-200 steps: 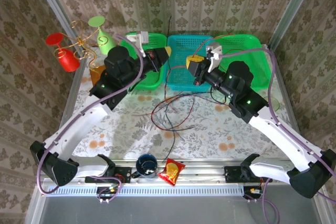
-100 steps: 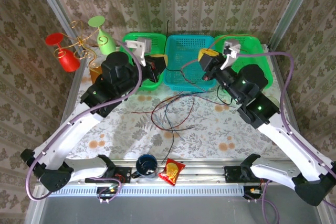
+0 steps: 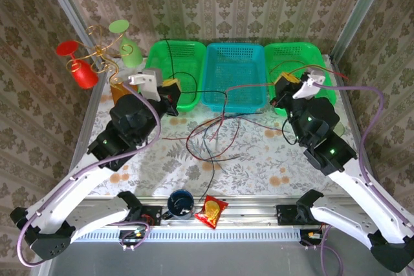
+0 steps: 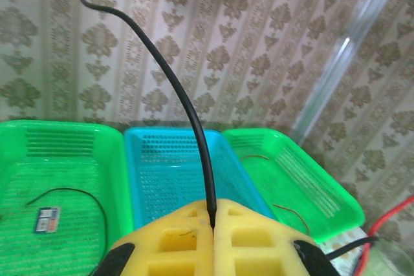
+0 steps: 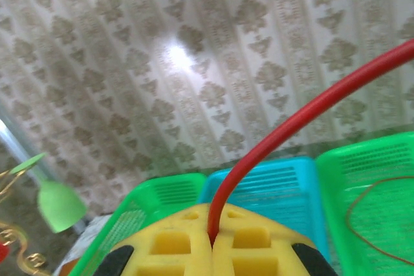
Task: Untangle the cables
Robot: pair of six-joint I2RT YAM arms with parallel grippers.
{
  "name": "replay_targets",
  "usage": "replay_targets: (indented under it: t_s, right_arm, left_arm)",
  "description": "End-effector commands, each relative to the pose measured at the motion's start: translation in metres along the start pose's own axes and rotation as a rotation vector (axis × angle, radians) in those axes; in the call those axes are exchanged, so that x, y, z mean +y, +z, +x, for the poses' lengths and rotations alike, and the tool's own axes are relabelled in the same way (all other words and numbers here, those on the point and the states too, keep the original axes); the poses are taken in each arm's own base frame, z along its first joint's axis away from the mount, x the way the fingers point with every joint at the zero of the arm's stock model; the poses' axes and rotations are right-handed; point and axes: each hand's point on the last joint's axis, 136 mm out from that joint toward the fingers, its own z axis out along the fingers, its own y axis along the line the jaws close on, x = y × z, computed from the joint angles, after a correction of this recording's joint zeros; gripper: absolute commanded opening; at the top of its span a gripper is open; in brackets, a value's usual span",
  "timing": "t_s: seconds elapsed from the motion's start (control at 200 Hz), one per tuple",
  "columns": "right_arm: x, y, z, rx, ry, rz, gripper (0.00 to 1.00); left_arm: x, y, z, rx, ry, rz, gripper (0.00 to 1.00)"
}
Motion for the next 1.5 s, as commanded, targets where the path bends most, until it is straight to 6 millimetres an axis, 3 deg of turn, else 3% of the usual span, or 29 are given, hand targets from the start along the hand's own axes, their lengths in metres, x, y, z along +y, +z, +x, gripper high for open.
replay_targets:
  t_s: [0.0,0.32,0.58,0.695,0.895,1.1,1.3,1.495]
  right_arm:
    - [-0.043,-0.013,-0.015,-0.078,0.023,0.190,0.00]
    - [-0.082,-0.026,-0.025,-0.101,-0.059,0.316,0.00]
    - [-0.100,-0.026,-0.027,-0.088,-0.150,0.373,0.00]
    - [-0.092,-0.021,-0.034,-0.092,-0.172,0.332,0.00]
    - [-0.069,-0.007,-0.080,-0.171,-0.238,0.289,0.00]
    - [-0.039,0.034,-0.112,-0.209,-0.226,0.221,0.00]
    - [-0.009,0.077,-0.150,-0.273,-0.274,0.169,0.00]
    - [-0.008,0.113,-0.190,-0.390,-0.350,0.215,0.00]
  left_arm:
    - [0.023,-0.011,-0.016,-0.087,0.041,-0.116,0.00]
    - [0.067,-0.047,-0.024,-0.183,0.175,-0.326,0.00]
    - [0.085,-0.076,-0.023,-0.199,0.207,-0.384,0.00]
    - [0.084,-0.078,-0.018,-0.179,0.194,-0.360,0.00]
    - [0.079,-0.077,-0.015,-0.149,0.180,-0.329,0.00]
    - [0.072,-0.071,-0.017,-0.147,0.161,-0.295,0.00]
    - [0.071,-0.062,-0.006,-0.112,0.163,-0.287,0.00]
    - [0.070,-0.056,0.005,-0.085,0.144,-0.276,0.00]
